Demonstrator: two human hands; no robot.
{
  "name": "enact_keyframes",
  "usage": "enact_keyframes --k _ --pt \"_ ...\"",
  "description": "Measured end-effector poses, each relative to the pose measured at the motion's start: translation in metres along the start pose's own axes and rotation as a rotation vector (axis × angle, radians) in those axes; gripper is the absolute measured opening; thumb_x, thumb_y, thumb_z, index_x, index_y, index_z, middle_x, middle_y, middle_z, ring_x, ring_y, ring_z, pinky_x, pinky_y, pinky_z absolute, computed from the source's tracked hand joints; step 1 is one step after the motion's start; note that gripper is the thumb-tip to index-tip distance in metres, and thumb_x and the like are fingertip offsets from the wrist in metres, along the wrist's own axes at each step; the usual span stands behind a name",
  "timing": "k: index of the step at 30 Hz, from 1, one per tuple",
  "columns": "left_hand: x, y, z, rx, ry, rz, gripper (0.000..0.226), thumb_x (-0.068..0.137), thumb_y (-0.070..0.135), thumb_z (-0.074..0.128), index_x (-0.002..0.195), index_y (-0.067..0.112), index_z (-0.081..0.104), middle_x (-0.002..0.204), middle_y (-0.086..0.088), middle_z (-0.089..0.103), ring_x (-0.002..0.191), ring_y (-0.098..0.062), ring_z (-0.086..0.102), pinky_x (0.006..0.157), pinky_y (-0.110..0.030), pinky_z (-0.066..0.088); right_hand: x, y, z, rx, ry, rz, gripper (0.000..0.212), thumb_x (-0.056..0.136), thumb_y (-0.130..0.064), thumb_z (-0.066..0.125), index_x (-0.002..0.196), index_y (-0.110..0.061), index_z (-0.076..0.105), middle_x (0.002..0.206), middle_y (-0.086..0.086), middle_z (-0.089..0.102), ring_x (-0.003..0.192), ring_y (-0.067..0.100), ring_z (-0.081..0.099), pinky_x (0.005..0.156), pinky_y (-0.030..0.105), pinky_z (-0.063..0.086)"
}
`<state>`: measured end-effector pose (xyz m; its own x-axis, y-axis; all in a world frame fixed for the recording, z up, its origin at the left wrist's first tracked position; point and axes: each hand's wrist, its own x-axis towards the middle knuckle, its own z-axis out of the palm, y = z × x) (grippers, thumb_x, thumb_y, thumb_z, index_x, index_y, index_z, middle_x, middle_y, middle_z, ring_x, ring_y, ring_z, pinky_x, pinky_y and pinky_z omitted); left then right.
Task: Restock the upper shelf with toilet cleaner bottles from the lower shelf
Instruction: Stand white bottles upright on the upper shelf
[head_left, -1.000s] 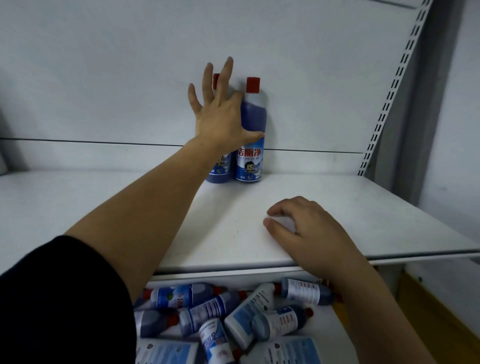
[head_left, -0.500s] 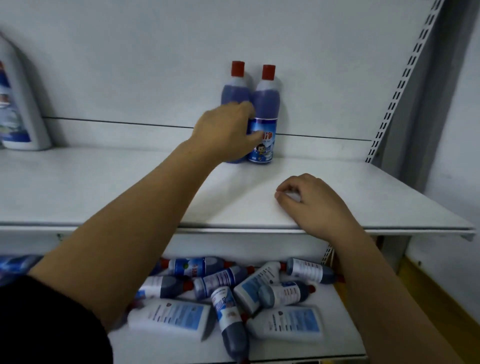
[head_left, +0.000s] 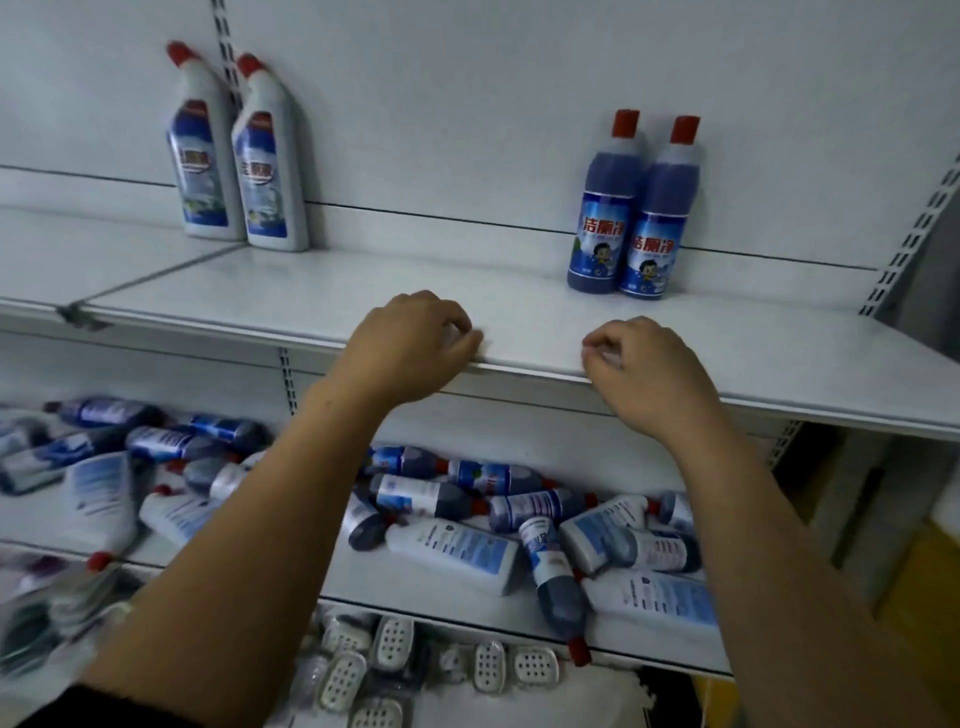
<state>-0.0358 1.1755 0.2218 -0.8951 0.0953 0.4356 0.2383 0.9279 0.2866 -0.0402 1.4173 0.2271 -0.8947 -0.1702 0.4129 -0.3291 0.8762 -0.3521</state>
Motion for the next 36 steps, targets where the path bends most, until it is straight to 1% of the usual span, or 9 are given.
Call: enact_keyframes --k 5,10,13,19,21,24,28,33,36 --pt "-0.038 -0.061 -0.028 0.009 0.092 0.010 0.035 0.096 0.047 0.049 0.112 0.023 0.068 0.108 -0.001 0.066 0.096 -0.019 0.058 0.083 -0.042 0.052 -0.006 -0.087 0.037 0.053 -0.056 -0.153 0.030 0.095 -0.036 0.054 0.117 -0.021 0.067 0.118 0.002 0.061 0.107 0.021 0.057 0.094 0.043 0.049" --pt "-0.107 -0.157 -0.088 0.078 0.094 -0.029 0.032 0.096 0.039 0.053 0.119 0.022 0.066 0.121 -0.003 0.064 0.110 -0.023 0.057 0.092 -0.041 0.048 -0.023 -0.203 0.086 0.164 -0.095 -0.279 0.033 0.096 -0.033 0.053 0.125 -0.020 0.062 0.127 0.001 0.058 0.116 0.019 0.053 0.100 0.036 0.044" --pt "-0.162 -0.225 -0.126 0.103 0.098 -0.152 0.030 0.095 0.037 0.055 0.120 0.024 0.065 0.123 -0.002 0.063 0.110 -0.023 0.059 0.092 -0.038 0.049 -0.037 -0.280 0.123 0.239 -0.131 -0.319 0.032 0.096 -0.032 0.055 0.125 -0.019 0.063 0.127 0.002 0.059 0.115 0.019 0.055 0.096 0.032 0.044" --pt "-0.278 -0.350 -0.178 0.142 0.083 -0.457 0.023 0.094 0.036 0.054 0.109 0.027 0.069 0.105 0.002 0.069 0.092 -0.017 0.063 0.076 -0.033 0.049 -0.062 -0.418 0.212 0.325 -0.299 -0.390 0.027 0.093 -0.035 0.057 0.116 -0.024 0.067 0.121 -0.001 0.065 0.105 0.019 0.061 0.091 0.036 0.051" --pt "-0.311 -0.385 -0.189 0.151 0.077 -0.535 0.022 0.093 0.036 0.054 0.105 0.027 0.070 0.105 0.003 0.070 0.093 -0.018 0.064 0.078 -0.035 0.052 -0.065 -0.454 0.241 0.321 -0.379 -0.400 0.025 0.093 -0.035 0.058 0.113 -0.025 0.067 0.118 0.001 0.066 0.101 0.021 0.061 0.087 0.035 0.051" --pt "-0.346 -0.436 -0.200 0.164 0.071 -0.672 0.025 0.094 0.037 0.053 0.111 0.026 0.069 0.107 0.004 0.069 0.092 -0.017 0.064 0.080 -0.035 0.054 -0.063 -0.500 0.286 0.307 -0.484 -0.406 0.027 0.091 -0.033 0.059 0.114 -0.023 0.067 0.116 0.003 0.068 0.099 0.024 0.064 0.088 0.036 0.052" --pt "-0.369 -0.507 -0.201 0.136 0.051 -0.776 0.027 0.093 0.041 0.053 0.110 0.026 0.067 0.100 0.003 0.066 0.089 -0.016 0.063 0.081 -0.038 0.056 -0.047 -0.550 0.347 0.272 -0.595 -0.407 0.025 0.091 -0.034 0.055 0.107 -0.020 0.068 0.108 0.005 0.070 0.090 0.025 0.064 0.084 0.040 0.054" --pt "-0.362 -0.596 -0.193 0.088 -0.058 -0.844 0.024 0.094 0.043 0.052 0.107 0.027 0.064 0.097 0.003 0.068 0.085 -0.013 0.065 0.079 -0.037 0.058 -0.016 -0.606 0.425 0.219 -0.676 -0.404 0.031 0.092 -0.035 0.053 0.116 -0.022 0.066 0.114 0.006 0.068 0.097 0.027 0.063 0.087 0.038 0.053" --pt "-0.342 -0.648 -0.193 0.073 -0.074 -0.847 0.024 0.094 0.045 0.049 0.109 0.030 0.063 0.095 0.005 0.068 0.081 -0.011 0.066 0.076 -0.037 0.060 0.009 -0.636 0.470 0.216 -0.698 -0.396 0.026 0.090 -0.034 0.052 0.111 -0.024 0.065 0.114 0.008 0.067 0.099 0.031 0.061 0.088 0.041 0.053"
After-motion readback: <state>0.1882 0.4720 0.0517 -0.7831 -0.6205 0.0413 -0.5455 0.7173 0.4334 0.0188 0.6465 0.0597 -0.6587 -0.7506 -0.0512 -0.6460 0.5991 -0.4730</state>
